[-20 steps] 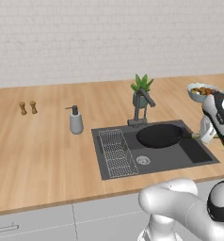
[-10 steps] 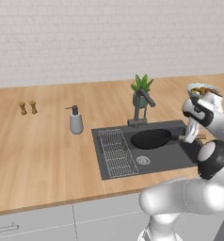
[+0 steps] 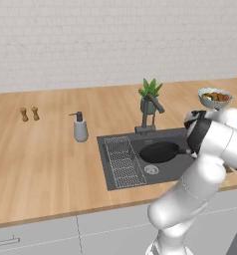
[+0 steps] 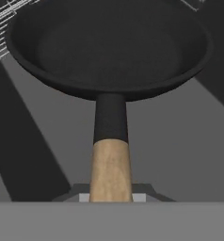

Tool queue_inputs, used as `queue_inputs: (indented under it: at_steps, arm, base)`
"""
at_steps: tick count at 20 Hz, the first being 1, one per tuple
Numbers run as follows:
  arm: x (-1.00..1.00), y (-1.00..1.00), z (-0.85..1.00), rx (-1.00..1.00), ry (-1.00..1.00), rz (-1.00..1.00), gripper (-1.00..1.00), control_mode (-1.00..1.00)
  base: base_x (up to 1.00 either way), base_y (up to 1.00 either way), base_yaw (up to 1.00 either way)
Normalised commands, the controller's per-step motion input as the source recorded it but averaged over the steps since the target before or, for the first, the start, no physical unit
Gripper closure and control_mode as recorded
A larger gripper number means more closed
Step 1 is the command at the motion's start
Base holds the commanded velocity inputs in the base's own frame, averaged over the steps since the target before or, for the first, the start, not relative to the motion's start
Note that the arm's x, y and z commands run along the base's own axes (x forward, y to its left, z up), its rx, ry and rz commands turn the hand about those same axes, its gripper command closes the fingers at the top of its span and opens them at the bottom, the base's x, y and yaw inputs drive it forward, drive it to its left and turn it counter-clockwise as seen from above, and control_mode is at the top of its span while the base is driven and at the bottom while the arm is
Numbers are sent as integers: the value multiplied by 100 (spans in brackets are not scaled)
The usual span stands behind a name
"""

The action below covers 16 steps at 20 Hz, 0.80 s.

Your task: Pick the pan and sponge and place them into the sink. Then turn on the water.

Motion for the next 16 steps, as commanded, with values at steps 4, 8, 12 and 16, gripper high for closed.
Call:
queue_inputs:
  at_steps: [4,8,12,16]
  arm:
    - [50,-8,-58,0,0,0,100,-100]
    - [52,0,-59,0,-1,0,100,-100]
    - [28,-8,-66,0,-11,2,100,-100]
    - [27,-3,-62,0,-12,3,100,-100]
  base:
    - [0,0,0]
    - [0,0,0]
    - [0,0,0]
    - [0,0,0]
